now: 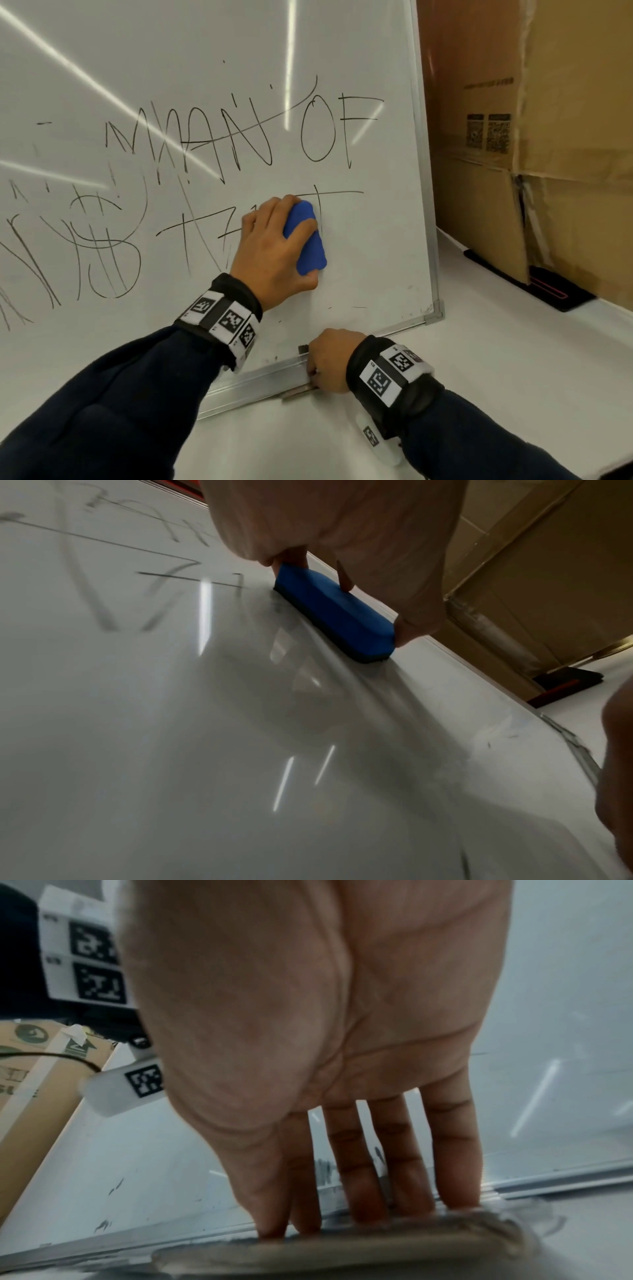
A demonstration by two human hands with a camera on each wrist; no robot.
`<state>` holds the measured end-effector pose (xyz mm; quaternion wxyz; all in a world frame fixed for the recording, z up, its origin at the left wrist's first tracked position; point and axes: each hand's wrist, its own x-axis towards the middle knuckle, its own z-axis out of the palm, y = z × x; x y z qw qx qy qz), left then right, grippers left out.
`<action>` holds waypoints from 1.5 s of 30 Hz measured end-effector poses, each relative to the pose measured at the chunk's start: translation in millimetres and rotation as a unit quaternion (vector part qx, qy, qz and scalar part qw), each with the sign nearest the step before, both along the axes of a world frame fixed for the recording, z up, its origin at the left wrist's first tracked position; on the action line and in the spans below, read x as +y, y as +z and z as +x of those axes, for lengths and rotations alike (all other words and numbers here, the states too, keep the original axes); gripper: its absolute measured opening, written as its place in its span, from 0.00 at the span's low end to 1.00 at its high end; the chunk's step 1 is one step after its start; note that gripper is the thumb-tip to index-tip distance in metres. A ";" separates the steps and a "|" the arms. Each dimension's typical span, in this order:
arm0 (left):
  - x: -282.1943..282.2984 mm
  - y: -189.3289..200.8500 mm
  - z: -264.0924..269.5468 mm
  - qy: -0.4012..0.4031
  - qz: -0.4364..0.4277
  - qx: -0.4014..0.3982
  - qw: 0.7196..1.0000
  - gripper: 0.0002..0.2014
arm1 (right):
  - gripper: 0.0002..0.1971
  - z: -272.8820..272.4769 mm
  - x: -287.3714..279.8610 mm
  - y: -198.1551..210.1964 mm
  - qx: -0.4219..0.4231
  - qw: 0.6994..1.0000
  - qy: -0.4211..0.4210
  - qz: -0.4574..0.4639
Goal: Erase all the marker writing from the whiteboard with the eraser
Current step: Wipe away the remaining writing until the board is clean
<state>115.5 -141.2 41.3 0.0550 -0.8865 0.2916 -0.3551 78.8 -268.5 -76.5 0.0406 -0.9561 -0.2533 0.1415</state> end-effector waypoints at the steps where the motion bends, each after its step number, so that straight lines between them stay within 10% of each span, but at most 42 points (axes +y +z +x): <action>1: -10.5 2.0 3.1 -0.009 0.009 -0.002 1.000 0.34 | 0.13 0.5 -0.2 1.1 0.002 1.000 0.002 0.000; 18: -77.1 27.9 27.9 -0.054 0.093 -0.026 0.994 0.35 | 0.12 4.8 -0.3 -0.6 0.006 1.000 0.000 0.019; 32: 47.7 39.7 -1.3 0.027 0.053 -0.035 0.998 0.34 | 0.15 3.7 -1.7 -2.2 -0.013 1.000 -0.012 -0.003; 45: -41.8 49.0 25.1 -0.046 0.093 -0.007 0.995 0.35 | 0.13 6.8 4.8 1.4 -0.019 0.999 -0.015 -0.029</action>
